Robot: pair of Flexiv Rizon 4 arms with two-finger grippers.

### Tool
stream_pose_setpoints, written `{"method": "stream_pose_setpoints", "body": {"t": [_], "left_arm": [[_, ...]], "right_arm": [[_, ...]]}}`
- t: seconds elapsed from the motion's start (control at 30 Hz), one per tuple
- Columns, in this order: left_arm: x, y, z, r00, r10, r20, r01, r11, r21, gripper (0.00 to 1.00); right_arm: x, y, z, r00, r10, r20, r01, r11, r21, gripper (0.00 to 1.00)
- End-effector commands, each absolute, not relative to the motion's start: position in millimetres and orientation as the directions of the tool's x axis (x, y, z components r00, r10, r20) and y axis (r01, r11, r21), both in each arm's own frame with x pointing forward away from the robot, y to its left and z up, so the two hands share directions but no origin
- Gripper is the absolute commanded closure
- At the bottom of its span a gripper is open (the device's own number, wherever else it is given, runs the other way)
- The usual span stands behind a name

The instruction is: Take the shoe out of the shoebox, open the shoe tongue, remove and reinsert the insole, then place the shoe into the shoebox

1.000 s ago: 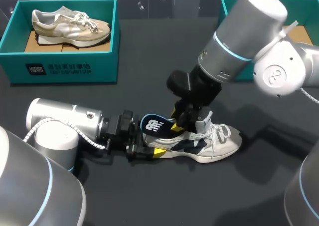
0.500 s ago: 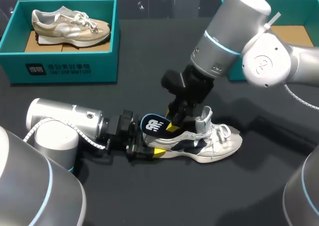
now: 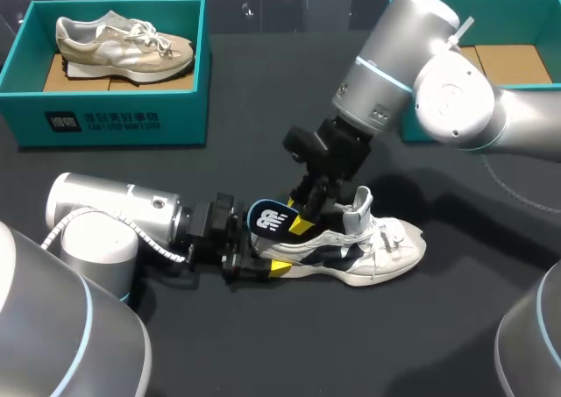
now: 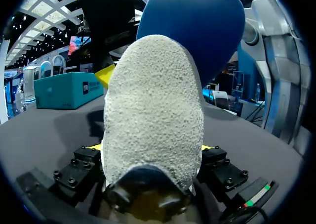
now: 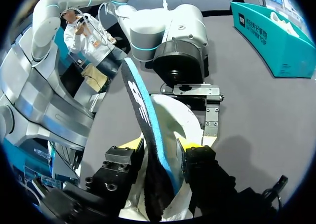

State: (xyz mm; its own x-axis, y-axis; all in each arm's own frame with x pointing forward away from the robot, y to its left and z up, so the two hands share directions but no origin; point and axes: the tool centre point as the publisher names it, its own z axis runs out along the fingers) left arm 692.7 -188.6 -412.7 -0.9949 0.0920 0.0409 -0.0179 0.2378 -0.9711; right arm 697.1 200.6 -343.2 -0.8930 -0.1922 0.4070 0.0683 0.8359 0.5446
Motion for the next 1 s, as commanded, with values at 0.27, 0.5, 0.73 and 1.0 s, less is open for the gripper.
{"method": "stream_pose_setpoints", "body": {"t": [0.27,0.5,0.73,1.0], "left_arm": [[692.6,-189.4,-414.3,-0.995,0.092,0.040,-0.017,0.238,-0.971,1.00],[692.6,-189.4,-414.3,-0.995,0.092,0.040,-0.017,0.238,-0.971,1.00],[692.6,-189.4,-414.3,-0.995,0.092,0.040,-0.017,0.238,-0.971,1.00],[692.6,-189.4,-414.3,-0.995,0.092,0.040,-0.017,0.238,-0.971,1.00]], "right_arm": [[696.4,200.5,-349.0,-0.860,-0.217,0.462,0.093,0.823,0.560,0.67],[691.2,199.9,-347.3,-0.848,-0.235,0.475,0.106,0.803,0.586,0.69],[685.0,205.9,-341.5,-0.845,-0.252,0.471,0.096,0.795,0.598,0.71],[683.4,211.9,-337.7,-0.844,-0.264,0.466,0.093,0.785,0.613,1.00]]}}
